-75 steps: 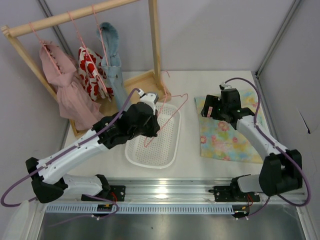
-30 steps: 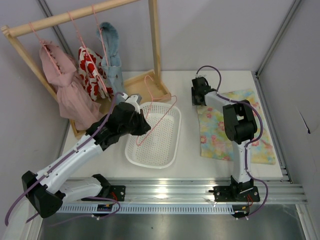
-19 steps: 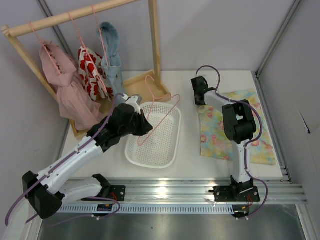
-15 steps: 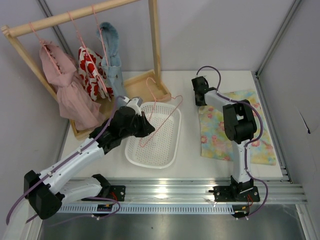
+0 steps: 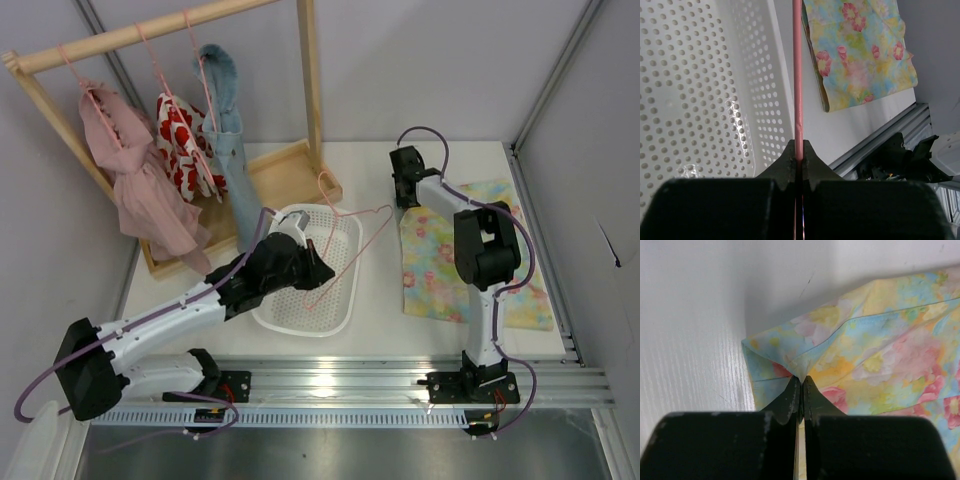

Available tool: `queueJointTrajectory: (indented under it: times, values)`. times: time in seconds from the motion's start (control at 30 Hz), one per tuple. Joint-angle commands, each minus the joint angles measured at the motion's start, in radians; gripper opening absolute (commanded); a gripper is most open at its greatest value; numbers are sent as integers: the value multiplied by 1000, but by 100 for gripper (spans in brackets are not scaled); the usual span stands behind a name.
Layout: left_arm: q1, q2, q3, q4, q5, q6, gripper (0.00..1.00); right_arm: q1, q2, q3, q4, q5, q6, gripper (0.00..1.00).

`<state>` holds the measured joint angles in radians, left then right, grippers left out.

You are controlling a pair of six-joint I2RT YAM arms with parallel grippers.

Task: Place the skirt on the hanger

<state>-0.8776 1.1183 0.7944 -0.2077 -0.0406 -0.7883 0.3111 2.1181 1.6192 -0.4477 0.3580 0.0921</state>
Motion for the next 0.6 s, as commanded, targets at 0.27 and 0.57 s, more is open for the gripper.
queueJointTrajectory:
  times: [0.27,0.57]
  values:
    - [-55,113,-21,152,-117,3,0,0,-105,48,-82,-77,-45,0]
    - [-72,251,-6,341,-142,64,0,5,-119,50,-112,-57,-46,0]
